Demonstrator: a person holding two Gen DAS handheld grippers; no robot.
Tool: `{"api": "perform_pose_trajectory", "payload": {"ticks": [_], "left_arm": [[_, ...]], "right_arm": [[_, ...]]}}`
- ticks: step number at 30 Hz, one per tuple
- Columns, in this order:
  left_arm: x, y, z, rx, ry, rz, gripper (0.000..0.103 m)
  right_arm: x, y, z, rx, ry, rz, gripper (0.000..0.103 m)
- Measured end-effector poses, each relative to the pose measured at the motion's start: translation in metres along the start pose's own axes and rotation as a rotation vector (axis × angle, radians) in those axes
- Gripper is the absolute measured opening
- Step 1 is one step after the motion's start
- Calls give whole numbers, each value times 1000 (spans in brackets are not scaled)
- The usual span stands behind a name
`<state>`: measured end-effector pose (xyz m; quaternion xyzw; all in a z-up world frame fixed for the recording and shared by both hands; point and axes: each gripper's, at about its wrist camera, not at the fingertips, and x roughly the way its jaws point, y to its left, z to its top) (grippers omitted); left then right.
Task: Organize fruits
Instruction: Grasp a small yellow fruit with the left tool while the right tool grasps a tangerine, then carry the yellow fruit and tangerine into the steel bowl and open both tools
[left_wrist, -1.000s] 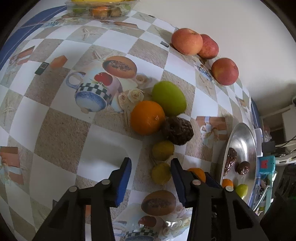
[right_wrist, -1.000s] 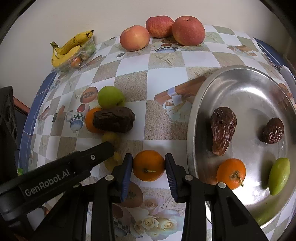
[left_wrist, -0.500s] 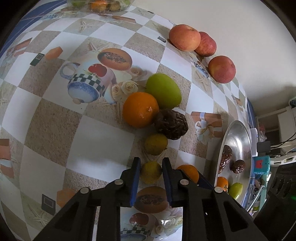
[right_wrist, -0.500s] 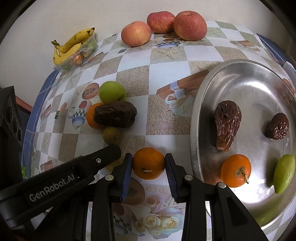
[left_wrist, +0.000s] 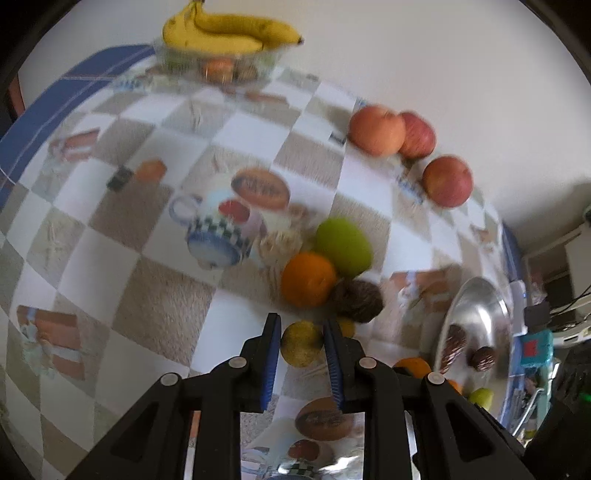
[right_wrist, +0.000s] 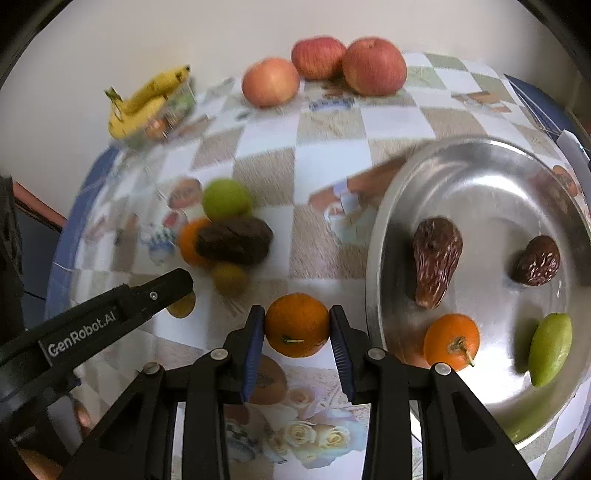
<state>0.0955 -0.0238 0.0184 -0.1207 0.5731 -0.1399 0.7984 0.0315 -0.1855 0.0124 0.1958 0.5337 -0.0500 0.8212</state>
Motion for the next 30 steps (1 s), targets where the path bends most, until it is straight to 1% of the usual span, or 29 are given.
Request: {"api": "perform_pose_trajectory", "payload": {"ticks": [4,8,14,18,21,24,27,30], "left_arm": [[-18,-5,5,14,-56,-24,25],[-25,-18,6,39,-80,-40,25],[-20,-35,2,69,-72,-81,25],[-19,-52,-4,109,-65,-108,25],[-15,-72,-11,154,-52,-148,25],[-9,-99,-21,230,-43,-182,25],[-1,-131,-34,325,-43,-204,25],[10,-153,-44,381,-39,-210,25]], "right_arm": [[-21,-2,5,11,-57,17,37],[-33,-12,9,43,-94,24,37],[-50,-49,14,127,-153,-64,37],[-58,-81,16,190,-181,-152,37],[-62,-101,16,239,-202,-166,37],[-66,-117,16,281,-229,-168,37],[-72,-132,13,318,-254,-216,37],[-78,-148,11,346,-277,-281,37]]}}
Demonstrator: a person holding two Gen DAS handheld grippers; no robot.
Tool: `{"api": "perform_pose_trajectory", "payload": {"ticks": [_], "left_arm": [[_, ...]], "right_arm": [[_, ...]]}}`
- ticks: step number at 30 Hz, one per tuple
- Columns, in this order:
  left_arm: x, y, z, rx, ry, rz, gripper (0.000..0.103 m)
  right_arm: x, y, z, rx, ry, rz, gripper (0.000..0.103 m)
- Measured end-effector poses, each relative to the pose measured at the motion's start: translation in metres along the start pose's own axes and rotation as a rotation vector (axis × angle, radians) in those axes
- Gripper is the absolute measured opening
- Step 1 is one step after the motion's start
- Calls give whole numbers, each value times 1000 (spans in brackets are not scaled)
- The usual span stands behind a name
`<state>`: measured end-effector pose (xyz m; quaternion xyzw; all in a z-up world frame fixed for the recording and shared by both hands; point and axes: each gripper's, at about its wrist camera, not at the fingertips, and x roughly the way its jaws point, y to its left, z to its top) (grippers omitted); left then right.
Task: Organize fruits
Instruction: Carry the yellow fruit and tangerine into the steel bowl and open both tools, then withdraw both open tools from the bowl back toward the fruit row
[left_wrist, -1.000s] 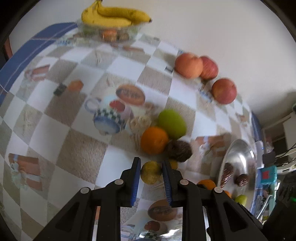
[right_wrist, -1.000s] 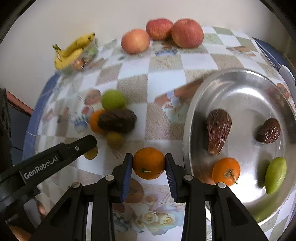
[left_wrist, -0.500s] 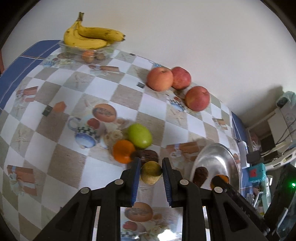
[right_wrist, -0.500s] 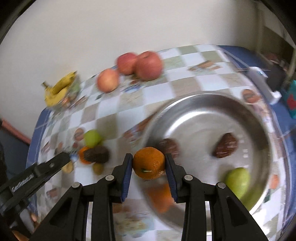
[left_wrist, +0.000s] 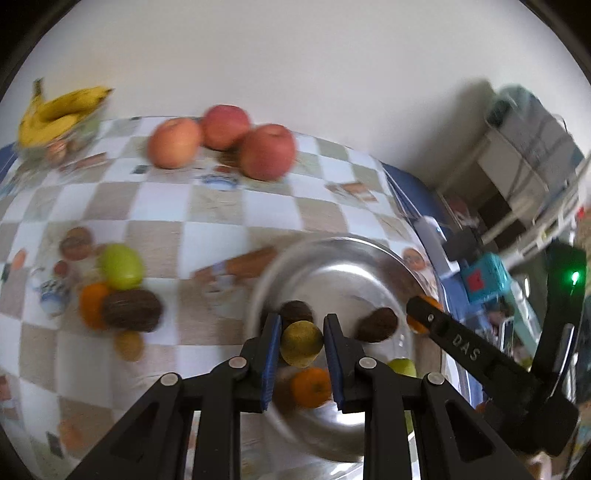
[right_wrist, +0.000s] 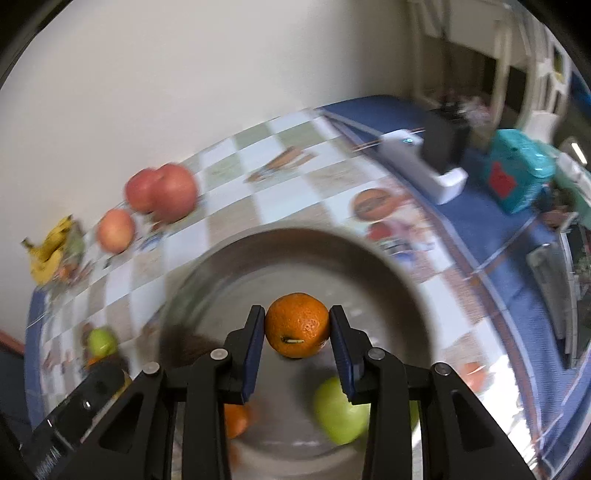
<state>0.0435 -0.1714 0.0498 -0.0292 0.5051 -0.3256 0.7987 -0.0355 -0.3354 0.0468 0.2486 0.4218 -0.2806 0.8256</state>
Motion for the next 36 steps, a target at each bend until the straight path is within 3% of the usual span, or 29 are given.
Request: {"api": "perform_pose_trajectory", "payload": {"ticks": [4,19,28,36], "left_arm": [[23,-20,-4,46,25,4,25],[75,-36,-20,103,104,82,25],[79,-33,-16,75,114,69,26],[60,-36,-9,57,113,64,35]], "right_arm": [[2,-15,4,10,-8,-70,37],[38,-35,-10,48,100,-69,37],[43,-35,-10,27,107,-78,39],[34,-35,-6,33,118,-81,44]]}}
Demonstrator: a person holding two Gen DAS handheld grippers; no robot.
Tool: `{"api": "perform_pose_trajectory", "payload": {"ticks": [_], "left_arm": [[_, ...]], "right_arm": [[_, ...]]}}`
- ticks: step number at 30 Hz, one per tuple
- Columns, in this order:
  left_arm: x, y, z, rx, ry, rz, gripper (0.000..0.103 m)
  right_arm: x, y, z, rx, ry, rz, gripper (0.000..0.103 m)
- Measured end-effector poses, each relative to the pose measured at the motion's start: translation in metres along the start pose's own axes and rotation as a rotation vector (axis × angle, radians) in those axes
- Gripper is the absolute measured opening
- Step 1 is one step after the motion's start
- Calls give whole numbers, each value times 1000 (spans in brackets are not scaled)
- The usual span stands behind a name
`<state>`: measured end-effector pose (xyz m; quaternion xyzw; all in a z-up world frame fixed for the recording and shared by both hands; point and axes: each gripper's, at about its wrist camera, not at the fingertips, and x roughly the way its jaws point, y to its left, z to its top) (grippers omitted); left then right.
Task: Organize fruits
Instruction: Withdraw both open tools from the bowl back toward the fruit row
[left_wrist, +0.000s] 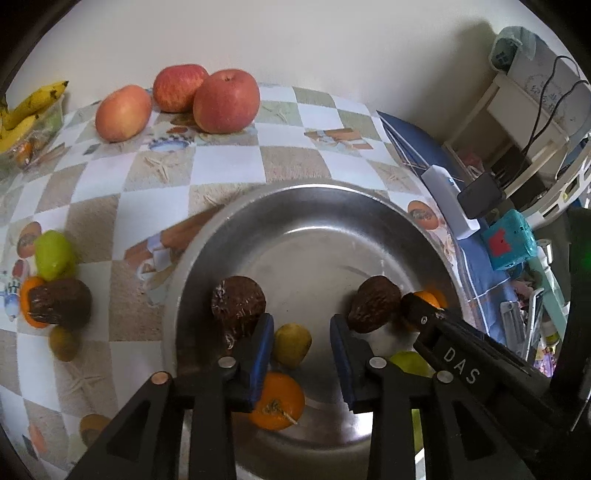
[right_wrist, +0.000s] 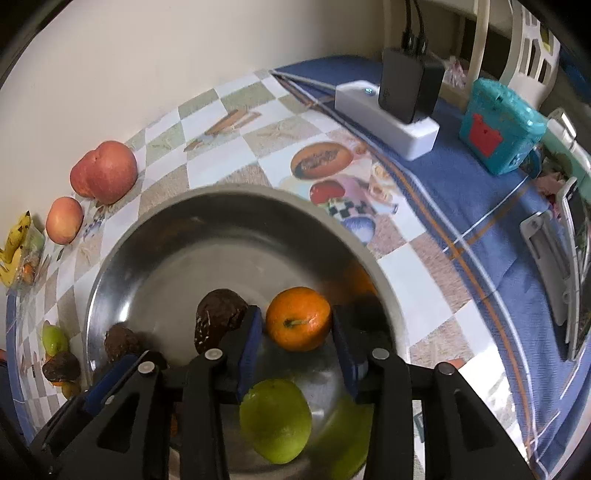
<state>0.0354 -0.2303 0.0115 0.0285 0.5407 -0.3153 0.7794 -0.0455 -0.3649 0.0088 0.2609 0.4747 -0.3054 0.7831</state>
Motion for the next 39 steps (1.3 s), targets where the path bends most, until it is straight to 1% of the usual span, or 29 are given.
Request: {"api": "perform_pose_trajectory", "payload": {"ticks": [3,6,10,13,20,26,29,33,36,37,38,39], "left_arm": [[-11,0,1,5,-10,-4,35],[-21,4,1,-1,-12,17,35],[-33,22,1,-53,-8,19,35],[-44,36,0,-90,-18,31,35],[-67,85,-1,-230,-51,43,35],[-79,129,-6,-327,-62,116,35],[-83,150,-11,-372,-58,139,35],[-84,171,-19,-431,-50,148,35],[-82,176,-20,-450,-44,155,35],[-81,177,-20,-453,-40,158,41],[-79,177,-20,-458,-34,167,50],[-78,177,-21,-461,-31,176,73]], "right_arm": [[-10,3,3,-18,-21,-1,44],[-23,8,4,-29,-47,11,44],[-40,19,5,-56,-83,35,44],[-48,31,3,-84,-93,46,44],[-47,64,-12,-168,-61,79,44],[-43,107,-30,-280,-22,144,44],[-43,121,-38,-317,-11,171,44],[-42,130,-42,-342,-11,167,44],[-40,132,-42,-344,-6,165,44],[-40,132,-42,-344,-5,164,44],[-38,132,-42,-344,-4,162,44],[-39,131,-43,-343,-3,161,44]]}}
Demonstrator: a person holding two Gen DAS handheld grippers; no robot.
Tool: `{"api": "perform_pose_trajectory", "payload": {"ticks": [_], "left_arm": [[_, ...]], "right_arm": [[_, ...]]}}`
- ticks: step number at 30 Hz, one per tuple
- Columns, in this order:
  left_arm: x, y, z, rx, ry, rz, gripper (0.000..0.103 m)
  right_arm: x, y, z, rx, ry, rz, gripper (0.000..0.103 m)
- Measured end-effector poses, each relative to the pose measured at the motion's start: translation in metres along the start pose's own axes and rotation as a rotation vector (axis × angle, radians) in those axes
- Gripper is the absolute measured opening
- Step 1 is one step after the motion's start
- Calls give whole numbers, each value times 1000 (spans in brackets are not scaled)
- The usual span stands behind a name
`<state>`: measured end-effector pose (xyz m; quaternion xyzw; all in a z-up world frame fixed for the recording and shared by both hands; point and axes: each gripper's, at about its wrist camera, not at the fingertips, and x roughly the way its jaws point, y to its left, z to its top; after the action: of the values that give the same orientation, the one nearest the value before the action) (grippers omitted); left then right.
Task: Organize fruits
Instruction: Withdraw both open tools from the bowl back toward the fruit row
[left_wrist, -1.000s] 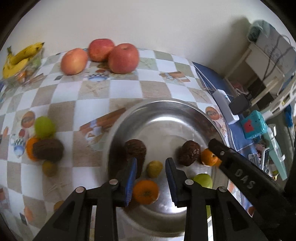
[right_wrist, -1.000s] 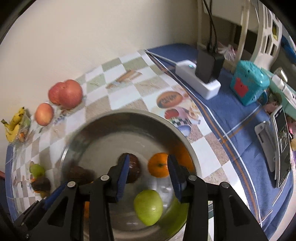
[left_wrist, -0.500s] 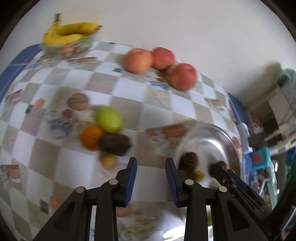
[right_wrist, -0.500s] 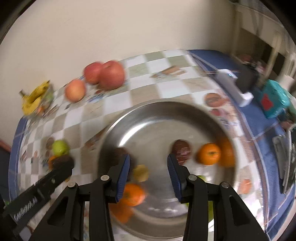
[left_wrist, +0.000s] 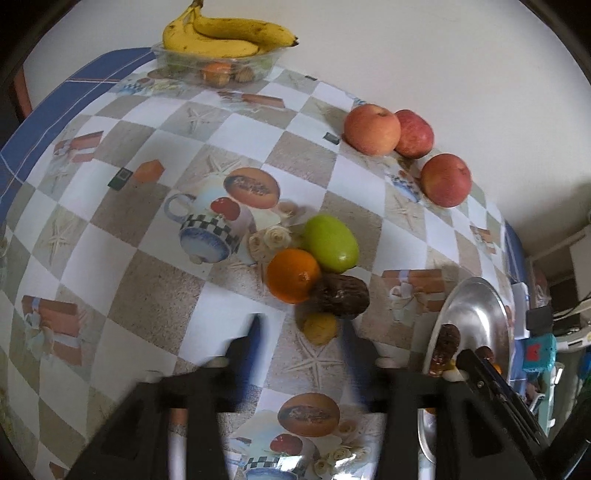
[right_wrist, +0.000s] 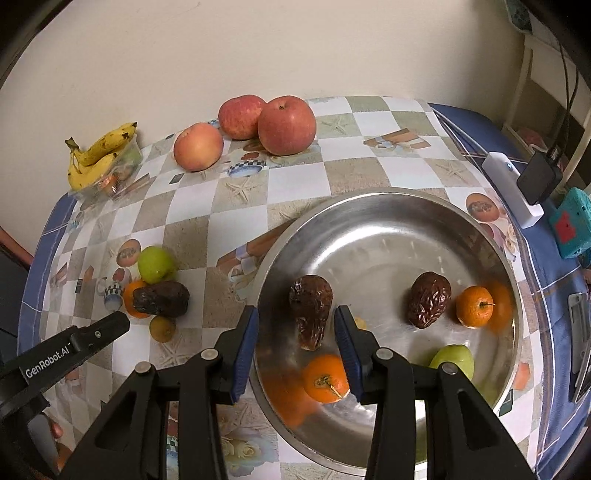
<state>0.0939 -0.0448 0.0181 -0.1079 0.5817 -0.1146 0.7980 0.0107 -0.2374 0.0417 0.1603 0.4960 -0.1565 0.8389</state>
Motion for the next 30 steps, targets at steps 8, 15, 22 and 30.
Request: {"api": "perform_pose_trajectory", "payload": {"ticks": [8,15,22,30], "left_arm": [[5,7,1,-15,-23,114,102],[-2,10,3,-13,-76,130,103],[-1,8,8,1,-74,118,103],[0,22,23,-65,-84,58,103]], "right_arm": [[5,-7,-2,28,8,-11,79],[5,-4,-3,-5,-28,-60,99],[3,-4,-1,9,-49,-44,99],[-1,0,15,50,-49,-3,99]]}}
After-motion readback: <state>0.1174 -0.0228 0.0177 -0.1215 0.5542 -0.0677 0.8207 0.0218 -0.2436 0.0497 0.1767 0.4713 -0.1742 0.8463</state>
